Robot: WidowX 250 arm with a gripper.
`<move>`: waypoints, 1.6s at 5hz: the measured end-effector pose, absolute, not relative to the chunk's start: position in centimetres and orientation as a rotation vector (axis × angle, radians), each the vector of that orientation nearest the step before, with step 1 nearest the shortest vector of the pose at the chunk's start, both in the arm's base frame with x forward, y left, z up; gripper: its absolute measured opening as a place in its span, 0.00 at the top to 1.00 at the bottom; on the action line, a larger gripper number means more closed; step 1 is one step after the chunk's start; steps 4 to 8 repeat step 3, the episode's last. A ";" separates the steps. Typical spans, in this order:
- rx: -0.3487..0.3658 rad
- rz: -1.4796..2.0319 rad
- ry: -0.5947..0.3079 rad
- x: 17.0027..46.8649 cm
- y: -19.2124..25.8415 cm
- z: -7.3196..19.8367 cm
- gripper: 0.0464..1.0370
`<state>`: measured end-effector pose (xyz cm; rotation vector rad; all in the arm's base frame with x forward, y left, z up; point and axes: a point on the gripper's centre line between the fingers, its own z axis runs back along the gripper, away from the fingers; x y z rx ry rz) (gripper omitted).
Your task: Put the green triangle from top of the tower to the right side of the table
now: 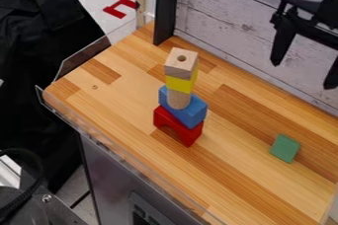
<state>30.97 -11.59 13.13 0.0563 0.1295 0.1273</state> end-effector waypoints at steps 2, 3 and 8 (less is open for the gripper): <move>0.052 0.173 0.128 28.9 -8.5 14.6 0.04; 0.033 0.197 0.133 28.2 -7.3 14.4 0.04; 0.033 0.197 0.133 28.2 -7.3 14.4 0.04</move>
